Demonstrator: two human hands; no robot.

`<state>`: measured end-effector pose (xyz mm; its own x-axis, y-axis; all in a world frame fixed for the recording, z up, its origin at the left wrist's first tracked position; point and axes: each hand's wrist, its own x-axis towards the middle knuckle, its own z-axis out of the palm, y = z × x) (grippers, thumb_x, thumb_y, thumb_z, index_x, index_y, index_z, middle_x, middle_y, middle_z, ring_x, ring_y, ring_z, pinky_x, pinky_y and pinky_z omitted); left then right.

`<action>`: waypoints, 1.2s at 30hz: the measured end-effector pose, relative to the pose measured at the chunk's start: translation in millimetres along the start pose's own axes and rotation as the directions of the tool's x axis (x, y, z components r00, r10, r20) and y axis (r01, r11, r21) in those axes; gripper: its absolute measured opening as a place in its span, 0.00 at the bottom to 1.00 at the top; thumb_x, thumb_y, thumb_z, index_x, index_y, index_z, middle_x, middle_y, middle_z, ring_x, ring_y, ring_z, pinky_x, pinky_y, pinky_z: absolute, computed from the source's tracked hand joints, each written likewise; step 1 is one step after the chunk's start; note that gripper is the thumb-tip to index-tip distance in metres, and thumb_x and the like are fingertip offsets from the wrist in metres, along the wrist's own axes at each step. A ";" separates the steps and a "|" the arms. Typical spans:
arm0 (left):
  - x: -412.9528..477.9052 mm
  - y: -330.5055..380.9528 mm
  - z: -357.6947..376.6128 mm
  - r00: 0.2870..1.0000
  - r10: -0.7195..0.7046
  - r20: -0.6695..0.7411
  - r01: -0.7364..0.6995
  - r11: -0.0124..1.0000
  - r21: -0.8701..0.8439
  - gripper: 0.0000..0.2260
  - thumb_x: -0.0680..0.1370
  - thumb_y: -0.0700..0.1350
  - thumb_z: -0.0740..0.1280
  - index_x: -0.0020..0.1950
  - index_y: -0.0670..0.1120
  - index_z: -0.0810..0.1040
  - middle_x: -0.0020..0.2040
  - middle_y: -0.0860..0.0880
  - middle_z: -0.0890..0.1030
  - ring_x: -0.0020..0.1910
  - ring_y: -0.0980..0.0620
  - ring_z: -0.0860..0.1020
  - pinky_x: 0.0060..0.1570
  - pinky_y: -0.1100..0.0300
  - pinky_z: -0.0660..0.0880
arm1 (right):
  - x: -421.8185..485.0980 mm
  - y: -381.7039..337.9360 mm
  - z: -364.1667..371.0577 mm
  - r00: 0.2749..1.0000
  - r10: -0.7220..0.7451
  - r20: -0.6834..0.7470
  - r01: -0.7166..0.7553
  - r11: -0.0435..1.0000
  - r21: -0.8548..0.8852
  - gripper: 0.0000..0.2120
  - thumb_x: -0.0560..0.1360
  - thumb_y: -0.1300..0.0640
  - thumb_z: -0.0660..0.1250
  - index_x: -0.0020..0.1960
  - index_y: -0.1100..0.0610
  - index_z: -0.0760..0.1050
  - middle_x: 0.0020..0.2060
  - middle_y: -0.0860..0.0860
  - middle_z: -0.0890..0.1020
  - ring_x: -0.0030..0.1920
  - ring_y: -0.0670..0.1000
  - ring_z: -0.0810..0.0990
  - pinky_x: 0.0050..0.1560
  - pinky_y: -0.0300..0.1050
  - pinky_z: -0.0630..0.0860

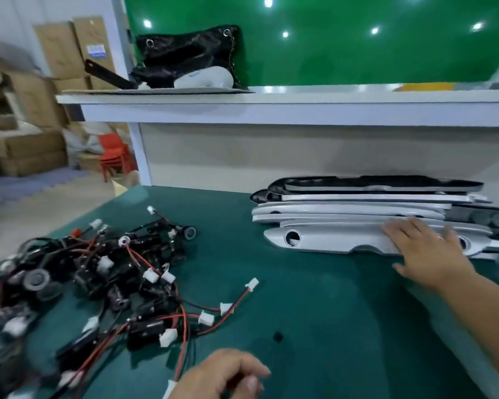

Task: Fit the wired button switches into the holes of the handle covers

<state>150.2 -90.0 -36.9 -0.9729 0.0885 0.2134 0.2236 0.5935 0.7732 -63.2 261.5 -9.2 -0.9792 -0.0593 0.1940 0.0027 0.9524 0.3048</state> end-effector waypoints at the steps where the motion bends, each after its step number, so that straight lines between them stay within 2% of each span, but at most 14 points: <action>1: -0.1 -1.5 -1.1 1.000 0.003 0.000 -0.003 1.000 -0.018 0.13 0.66 0.63 0.58 0.48 0.72 0.75 0.44 0.68 0.80 0.45 0.66 0.80 0.44 0.74 0.73 | 12.7 3.2 -1.5 0.999 0.018 0.042 -0.017 0.999 -0.031 0.38 0.73 0.37 0.61 0.76 0.43 0.45 0.76 0.44 0.52 0.75 0.48 0.52 0.69 0.68 0.50; 4: -1.8 0.9 -0.3 0.999 -0.002 0.050 0.005 0.998 -0.069 0.12 0.69 0.61 0.59 0.50 0.71 0.76 0.46 0.66 0.80 0.47 0.65 0.79 0.46 0.75 0.70 | 31.5 5.0 -4.0 1.000 -0.002 -0.016 0.000 0.994 -0.110 0.35 0.70 0.32 0.60 0.72 0.40 0.53 0.72 0.41 0.62 0.68 0.44 0.66 0.67 0.70 0.54; 6: -3.4 3.6 -1.5 0.998 -0.006 0.057 0.012 0.995 -0.101 0.12 0.69 0.60 0.59 0.51 0.71 0.75 0.45 0.66 0.80 0.46 0.64 0.80 0.47 0.73 0.71 | 33.8 2.3 -2.1 1.000 -0.015 -0.001 0.015 0.996 -0.093 0.34 0.69 0.33 0.62 0.71 0.41 0.56 0.70 0.42 0.64 0.67 0.46 0.67 0.67 0.67 0.58; 10: -0.9 8.2 -5.4 0.999 -0.019 0.034 0.021 0.996 -0.081 0.17 0.73 0.51 0.65 0.50 0.76 0.70 0.47 0.71 0.78 0.46 0.66 0.79 0.47 0.75 0.71 | 13.9 -2.5 1.8 0.997 0.033 0.076 -0.035 0.999 0.034 0.32 0.66 0.33 0.67 0.63 0.42 0.59 0.67 0.46 0.65 0.67 0.50 0.64 0.66 0.63 0.61; 13: -0.7 11.5 -7.2 0.999 -0.002 0.034 0.003 1.000 -0.031 0.25 0.76 0.45 0.66 0.47 0.80 0.67 0.49 0.73 0.76 0.48 0.67 0.78 0.49 0.75 0.70 | -13.1 2.3 -5.3 0.989 0.027 0.148 -0.060 0.972 0.227 0.27 0.65 0.36 0.69 0.54 0.42 0.58 0.54 0.43 0.73 0.53 0.48 0.71 0.62 0.56 0.64; 15: -1.1 11.3 -10.7 1.000 0.012 -0.002 -0.012 1.000 -0.016 0.25 0.76 0.43 0.66 0.44 0.79 0.71 0.49 0.73 0.76 0.49 0.67 0.77 0.48 0.76 0.69 | -35.3 5.8 -6.1 0.988 0.012 0.155 -0.061 0.947 0.315 0.27 0.65 0.38 0.70 0.57 0.43 0.61 0.49 0.42 0.75 0.47 0.47 0.73 0.58 0.51 0.69; 18: -2.4 13.7 -21.2 0.985 0.039 -0.169 -0.038 0.999 0.008 0.20 0.76 0.40 0.68 0.41 0.69 0.76 0.46 0.69 0.79 0.49 0.68 0.76 0.47 0.78 0.67 | -76.0 9.1 -1.4 0.981 -0.024 0.193 -0.068 0.887 0.456 0.34 0.65 0.39 0.71 0.67 0.44 0.63 0.55 0.48 0.76 0.53 0.50 0.75 0.55 0.48 0.73; 20: -2.8 11.1 -35.9 0.920 0.071 -0.385 -0.044 0.996 0.079 0.16 0.75 0.38 0.69 0.43 0.63 0.77 0.43 0.65 0.80 0.47 0.65 0.77 0.46 0.76 0.67 | -105.2 9.6 3.5 0.984 0.019 0.176 -0.108 0.852 0.512 0.35 0.66 0.36 0.70 0.68 0.46 0.65 0.56 0.49 0.75 0.56 0.52 0.73 0.57 0.49 0.72; 22: -1.7 0.2 -60.0 0.801 0.072 -0.595 0.062 0.977 0.203 0.13 0.74 0.36 0.68 0.49 0.55 0.81 0.46 0.61 0.80 0.49 0.58 0.77 0.51 0.66 0.70 | -133.2 8.5 6.8 0.988 0.114 0.104 -0.149 0.887 0.437 0.36 0.66 0.30 0.64 0.69 0.47 0.66 0.57 0.48 0.75 0.58 0.52 0.72 0.57 0.50 0.72; 23: 0.7 -7.6 -73.9 0.778 0.046 -0.627 0.163 0.948 0.272 0.12 0.75 0.36 0.67 0.53 0.51 0.81 0.51 0.54 0.81 0.53 0.51 0.77 0.55 0.59 0.71 | -145.2 7.0 6.0 0.987 0.153 0.057 -0.163 0.906 0.390 0.37 0.66 0.29 0.62 0.70 0.46 0.65 0.59 0.48 0.75 0.60 0.52 0.72 0.58 0.50 0.72; 26: 6.4 -36.5 -98.8 0.877 -0.282 -0.389 0.465 0.704 0.538 0.18 0.78 0.45 0.63 0.68 0.52 0.73 0.65 0.49 0.76 0.64 0.45 0.72 0.63 0.50 0.70 | -172.9 1.1 -4.1 0.980 0.192 -0.048 -0.161 0.917 0.365 0.39 0.66 0.28 0.62 0.71 0.48 0.64 0.63 0.48 0.74 0.63 0.53 0.70 0.63 0.50 0.68; 28: 5.2 -45.6 -99.5 0.870 -0.411 -0.274 0.472 0.531 0.704 0.22 0.78 0.51 0.62 0.72 0.59 0.65 0.68 0.53 0.74 0.66 0.49 0.72 0.63 0.53 0.70 | -185.1 -2.3 -10.7 0.982 0.179 -0.067 -0.144 0.924 0.355 0.39 0.67 0.28 0.62 0.72 0.47 0.63 0.64 0.47 0.72 0.64 0.52 0.68 0.65 0.48 0.66; 34: 3.0 -55.1 -106.0 0.931 -0.296 -0.212 0.349 0.557 0.754 0.18 0.76 0.60 0.64 0.64 0.60 0.68 0.62 0.54 0.76 0.59 0.51 0.75 0.54 0.55 0.73 | -199.3 -2.2 -20.4 0.976 0.212 -0.057 -0.178 0.916 0.360 0.40 0.66 0.26 0.59 0.73 0.44 0.59 0.65 0.44 0.70 0.67 0.49 0.66 0.66 0.47 0.61; 36: 2.5 -55.4 -108.2 0.941 -0.278 -0.192 0.330 0.638 0.696 0.16 0.75 0.59 0.65 0.61 0.59 0.69 0.57 0.52 0.78 0.50 0.51 0.79 0.47 0.56 0.76 | -200.6 -0.3 -21.6 0.970 0.238 -0.051 -0.201 0.902 0.382 0.39 0.67 0.27 0.60 0.73 0.44 0.60 0.65 0.44 0.70 0.67 0.49 0.66 0.66 0.48 0.60</action>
<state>141.7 -209.2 -14.6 -0.9667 -0.2352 0.1005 -0.2192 0.9644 0.1481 137.6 266.6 -28.1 -0.9390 0.1535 0.3078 0.1218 0.9853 -0.1199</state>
